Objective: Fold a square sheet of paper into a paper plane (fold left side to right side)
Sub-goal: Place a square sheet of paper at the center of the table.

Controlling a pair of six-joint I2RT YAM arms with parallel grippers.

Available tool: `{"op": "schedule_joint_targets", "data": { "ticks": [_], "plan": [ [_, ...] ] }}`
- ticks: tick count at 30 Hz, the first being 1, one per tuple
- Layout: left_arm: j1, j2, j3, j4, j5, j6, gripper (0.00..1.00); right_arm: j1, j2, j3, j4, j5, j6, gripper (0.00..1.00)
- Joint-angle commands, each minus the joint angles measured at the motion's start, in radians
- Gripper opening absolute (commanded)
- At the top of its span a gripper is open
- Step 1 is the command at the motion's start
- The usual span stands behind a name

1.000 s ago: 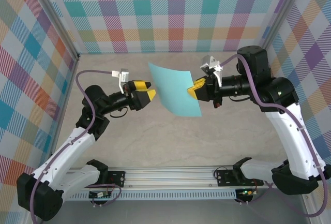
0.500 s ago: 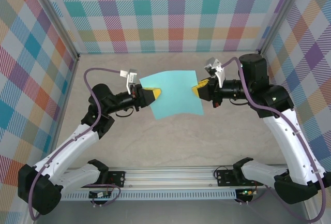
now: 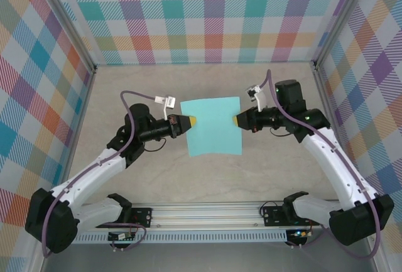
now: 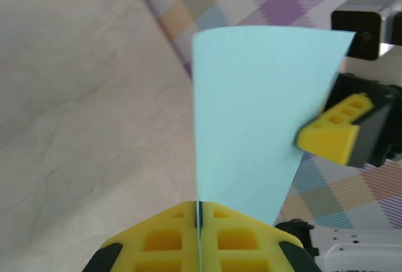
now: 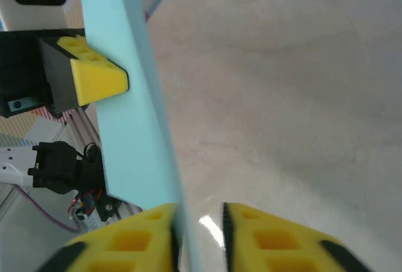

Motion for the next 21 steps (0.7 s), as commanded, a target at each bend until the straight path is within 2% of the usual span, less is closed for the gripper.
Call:
{"op": "schedule_joint_targets", "data": {
  "ticks": [1, 2, 4, 7, 14, 17, 21],
  "plan": [
    [-0.004, 0.071, 0.002, -0.184, -0.060, 0.028, 0.00, -0.005, 0.036, -0.103, 0.060, 0.069, 0.087, 0.46],
    [-0.002, 0.100, 0.009, -0.216, -0.074, 0.035, 0.00, -0.005, 0.040, -0.129, 0.063, 0.116, 0.101, 0.53],
    [-0.002, 0.170, 0.021, -0.263, -0.088, 0.048, 0.00, -0.004, 0.052, -0.178, 0.086, 0.175, 0.131, 0.60],
    [-0.002, 0.290, 0.053, -0.306, -0.091, 0.072, 0.00, 0.000, 0.094, -0.237, 0.150, 0.178, 0.199, 0.63],
    [-0.001, 0.464, 0.188, -0.399, -0.137, 0.115, 0.00, 0.078, 0.297, -0.345, 0.470, 0.087, 0.414, 0.38],
    [0.007, 0.491, 0.233, -0.419, -0.161, 0.115, 0.00, 0.087, 0.365, -0.340, 0.543, 0.108, 0.461, 0.32],
    [0.012, 0.529, 0.285, -0.432, -0.180, 0.108, 0.00, 0.089, 0.429, -0.306, 0.588, 0.090, 0.476, 0.29]
  ]
}}
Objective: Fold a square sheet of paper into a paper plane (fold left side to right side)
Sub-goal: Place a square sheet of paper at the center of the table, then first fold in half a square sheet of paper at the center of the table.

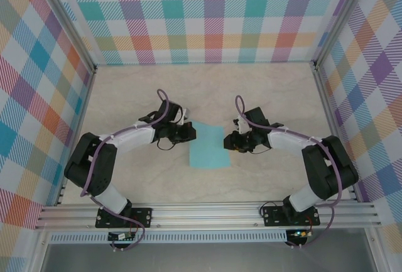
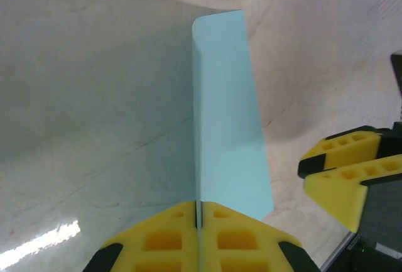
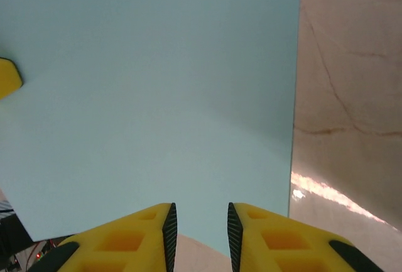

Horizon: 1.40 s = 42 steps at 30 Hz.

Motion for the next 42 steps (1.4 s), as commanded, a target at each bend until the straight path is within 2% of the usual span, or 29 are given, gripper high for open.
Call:
{"op": "schedule_joint_targets", "data": {
  "ticks": [1, 7, 14, 18, 21, 26, 34, 42],
  "plan": [
    [0.010, 0.042, 0.055, -0.044, -0.031, 0.024, 0.00, 0.001, 0.043, 0.046, 0.115, -0.038, 0.051, 0.28],
    [0.013, 0.121, 0.145, -0.137, -0.042, 0.070, 0.00, 0.001, 0.163, 0.128, 0.056, 0.008, 0.038, 0.27],
    [0.013, 0.145, 0.193, -0.160, -0.016, 0.076, 0.00, 0.003, 0.245, 0.145, -0.023, 0.072, 0.041, 0.26],
    [0.013, 0.141, 0.194, -0.109, 0.072, 0.017, 0.28, 0.012, 0.253, 0.129, -0.070, 0.113, 0.030, 0.26],
    [0.012, 0.134, 0.181, -0.023, 0.140, -0.048, 0.38, 0.013, 0.258, 0.109, -0.073, 0.126, 0.032, 0.26],
    [0.001, 0.134, 0.157, 0.106, 0.224, -0.156, 0.49, 0.013, 0.285, 0.094, -0.047, 0.119, 0.046, 0.26],
    [-0.021, 0.202, 0.171, 0.191, 0.259, -0.211, 0.60, 0.013, 0.297, 0.087, 0.024, 0.064, 0.077, 0.27],
    [-0.032, 0.262, 0.174, 0.294, 0.284, -0.270, 0.66, 0.006, 0.285, 0.085, 0.049, 0.042, 0.089, 0.28]
  ]
}}
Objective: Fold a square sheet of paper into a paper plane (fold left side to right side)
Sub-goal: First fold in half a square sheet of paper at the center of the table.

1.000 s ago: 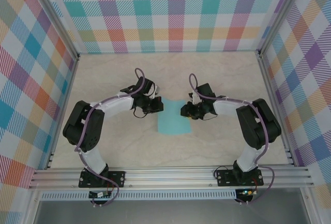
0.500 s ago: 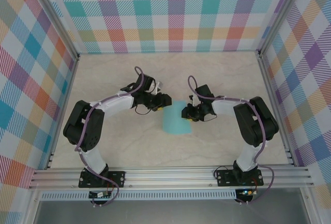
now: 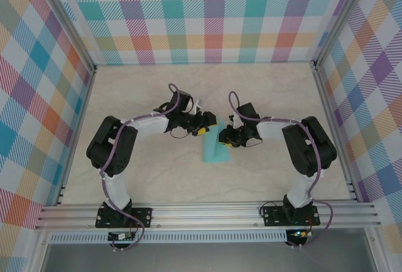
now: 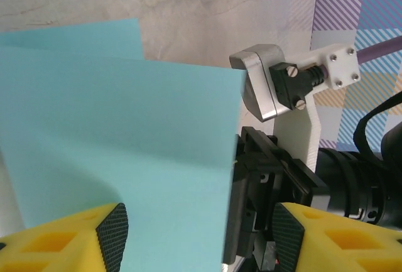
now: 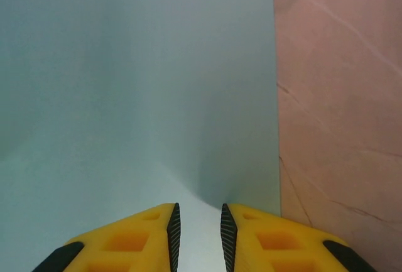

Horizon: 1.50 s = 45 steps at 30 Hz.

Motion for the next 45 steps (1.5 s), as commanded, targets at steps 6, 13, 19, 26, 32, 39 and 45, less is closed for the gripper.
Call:
{"op": "schedule_joint_targets", "data": {
  "ticks": [6, 13, 19, 26, 32, 39, 45],
  "plan": [
    [-0.013, 0.027, 0.010, 0.047, 0.012, -0.025, 0.66, -0.044, -0.098, -0.085, 0.008, 0.007, 0.008, 0.31],
    [-0.014, 0.046, 0.012, 0.056, -0.001, -0.029, 0.66, -0.098, -0.305, -0.116, -0.053, 0.005, -0.021, 0.54],
    [-0.014, 0.050, 0.017, 0.060, -0.006, -0.033, 0.66, -0.090, -0.319, -0.192, 0.142, -0.157, 0.135, 0.56],
    [-0.014, 0.047, 0.012, 0.058, -0.009, -0.033, 0.65, -0.062, -0.199, -0.180, 0.272, -0.237, 0.228, 0.49],
    [-0.014, 0.040, 0.013, 0.055, -0.008, -0.032, 0.65, -0.041, -0.123, -0.165, 0.332, -0.254, 0.261, 0.31],
    [-0.012, -0.025, 0.003, 0.007, -0.036, 0.003, 0.66, -0.041, -0.123, -0.135, 0.237, -0.185, 0.186, 0.01],
    [-0.014, -0.175, -0.055, -0.214, -0.233, 0.091, 0.69, -0.041, -0.121, -0.081, 0.100, -0.070, 0.094, 0.00]
  ]
}}
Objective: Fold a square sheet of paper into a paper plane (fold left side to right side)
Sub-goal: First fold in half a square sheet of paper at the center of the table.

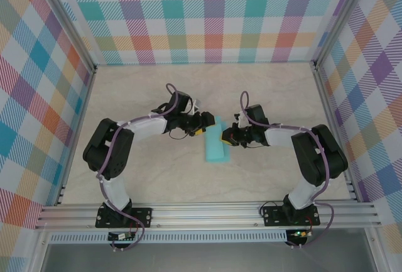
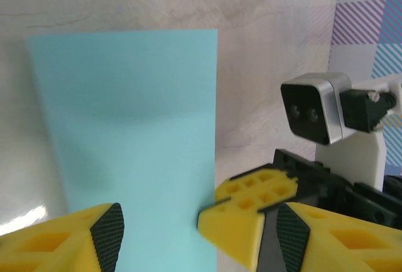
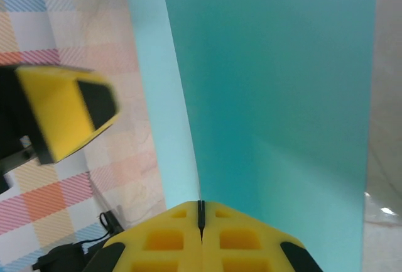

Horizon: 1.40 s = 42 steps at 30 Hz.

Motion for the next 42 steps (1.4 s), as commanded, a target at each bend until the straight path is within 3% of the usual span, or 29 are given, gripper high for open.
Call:
{"op": "schedule_joint_targets", "data": {
  "ticks": [1, 6, 15, 22, 29, 42],
  "plan": [
    [-0.010, -0.111, -0.043, -0.161, -0.141, 0.064, 0.70, 0.004, 0.010, 0.057, -0.113, 0.081, -0.090, 0.00],
    [-0.034, -0.093, -0.091, -0.147, -0.141, 0.050, 0.70, 0.005, 0.032, 0.068, -0.164, 0.116, -0.116, 0.01],
    [-0.091, 0.062, 0.043, -0.176, -0.155, 0.066, 0.66, 0.004, 0.016, 0.027, -0.170, 0.145, -0.097, 0.03],
    [-0.102, 0.120, 0.100, -0.186, -0.160, 0.061, 0.57, 0.004, 0.031, 0.024, -0.173, 0.146, -0.103, 0.04],
    [-0.121, 0.163, 0.155, -0.278, -0.209, 0.094, 0.42, 0.004, 0.024, 0.029, -0.192, 0.158, -0.113, 0.07],
    [-0.132, 0.174, 0.180, -0.332, -0.258, 0.118, 0.51, 0.004, 0.032, 0.035, -0.203, 0.159, -0.117, 0.07]
  ]
}}
